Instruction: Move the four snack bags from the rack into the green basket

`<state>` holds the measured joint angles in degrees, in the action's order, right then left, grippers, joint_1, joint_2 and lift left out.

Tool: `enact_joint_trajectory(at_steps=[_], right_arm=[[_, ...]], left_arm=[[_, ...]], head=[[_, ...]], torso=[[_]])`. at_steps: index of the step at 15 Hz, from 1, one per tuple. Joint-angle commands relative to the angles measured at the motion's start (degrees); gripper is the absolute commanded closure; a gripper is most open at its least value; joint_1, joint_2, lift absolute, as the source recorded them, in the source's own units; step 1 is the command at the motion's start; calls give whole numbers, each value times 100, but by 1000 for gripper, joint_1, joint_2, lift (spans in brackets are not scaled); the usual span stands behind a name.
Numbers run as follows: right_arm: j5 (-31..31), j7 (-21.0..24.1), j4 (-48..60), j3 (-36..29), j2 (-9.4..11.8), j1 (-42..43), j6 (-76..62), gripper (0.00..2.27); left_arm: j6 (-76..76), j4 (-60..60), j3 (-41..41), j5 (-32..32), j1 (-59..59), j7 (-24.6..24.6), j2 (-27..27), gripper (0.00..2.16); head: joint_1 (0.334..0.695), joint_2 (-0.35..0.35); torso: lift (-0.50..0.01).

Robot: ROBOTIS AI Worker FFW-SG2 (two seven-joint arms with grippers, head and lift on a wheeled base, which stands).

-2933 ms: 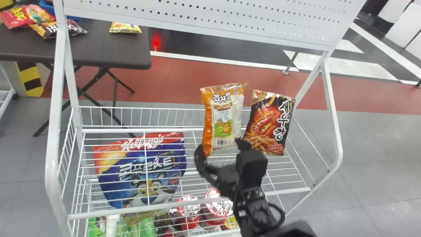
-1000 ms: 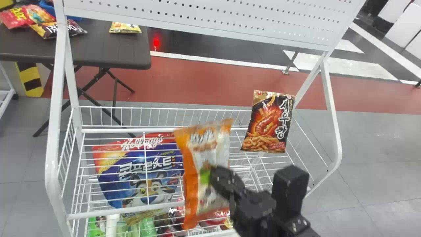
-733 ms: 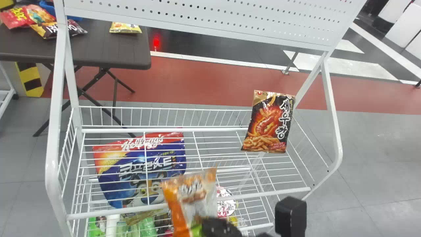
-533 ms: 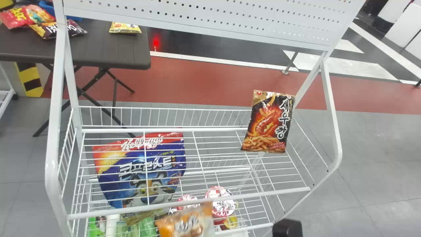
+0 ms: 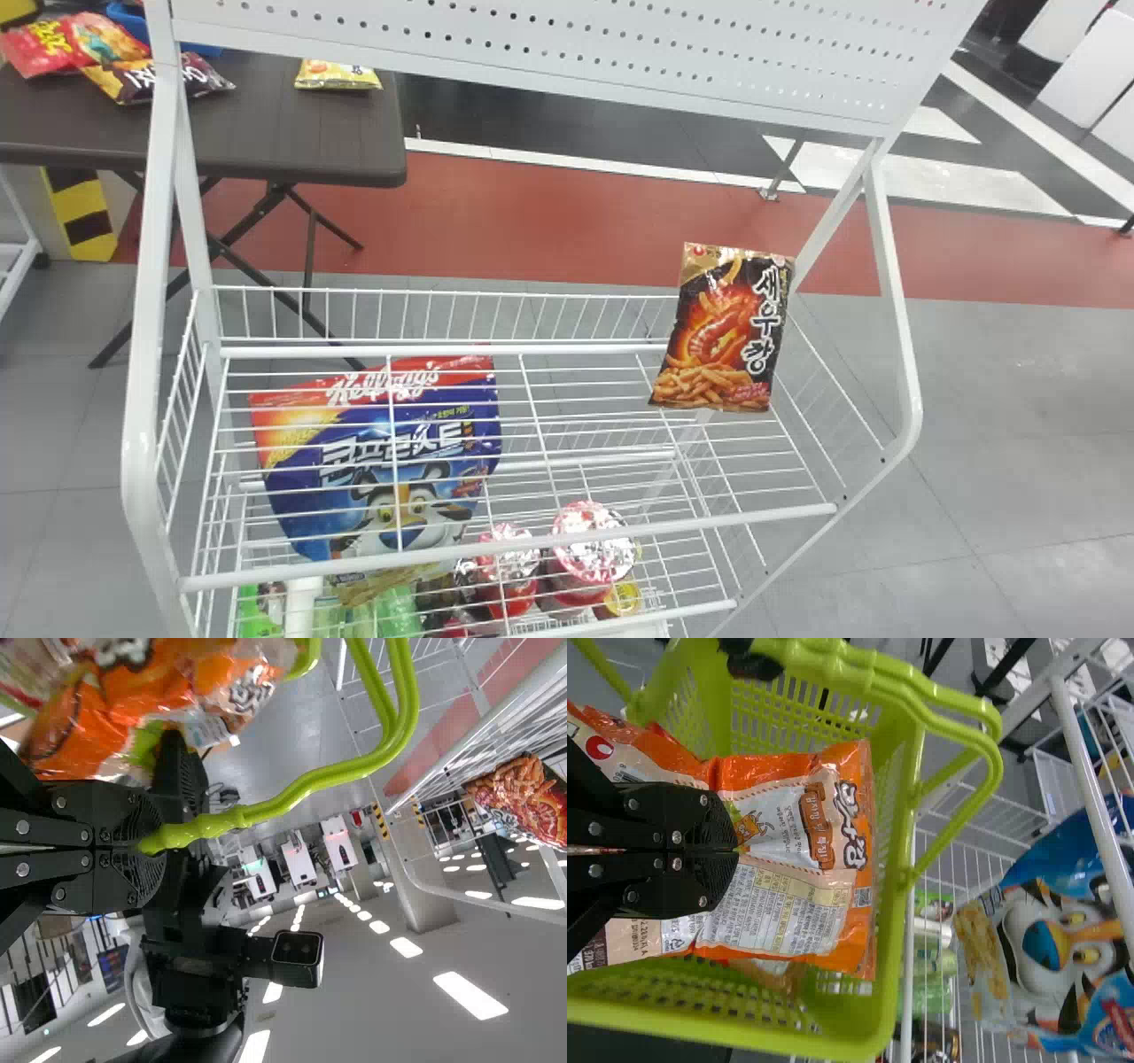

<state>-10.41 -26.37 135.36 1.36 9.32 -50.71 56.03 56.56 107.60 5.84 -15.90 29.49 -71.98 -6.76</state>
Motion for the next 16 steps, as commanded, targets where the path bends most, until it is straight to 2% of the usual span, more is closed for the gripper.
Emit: enact_joint_trajectory(at_steps=[1, 4, 8, 9, 10, 11, 13, 16], right_arm=[[-13, -8, -18, 260, 0, 87, -351, 2132], [-13, 44, -379, 497, -18, 395, -720, 2132], [259, 53, -888, 796, 44, 588, -685, 2125], [233, 62, -853, 726, 70, 553, -615, 1825], [233, 167, -765, 585, 70, 492, -632, 694], [233, 167, -704, 427, 70, 456, -650, -1], [224, 238, -598, 128, 44, 386, -826, 2], [4, 211, -343, -276, -71, 316, -861, 53]], left_arm=[[0, -2, 14, 0, 5, -9, -1, 1875], [0, 33, -21, -9, 48, -36, -10, 1875], [0, 33, 5, 0, 22, -18, -1, 1875], [0, 24, 14, 8, 13, -9, -1, 1875], [0, 24, 23, 26, 13, -9, 8, 1875], [0, 24, 23, 26, 13, -9, 8, 1872], [18, 24, 14, 26, 13, -9, 8, 1875], [18, 24, 14, 26, 13, -9, 8, 1875]], head=[[695, -350], [695, -350], [695, -281], [695, -280], [695, -286], [695, -304], [695, -350], [695, -350]], torso=[[0], [0], [0], [0], [0], [0], [0], [0]])
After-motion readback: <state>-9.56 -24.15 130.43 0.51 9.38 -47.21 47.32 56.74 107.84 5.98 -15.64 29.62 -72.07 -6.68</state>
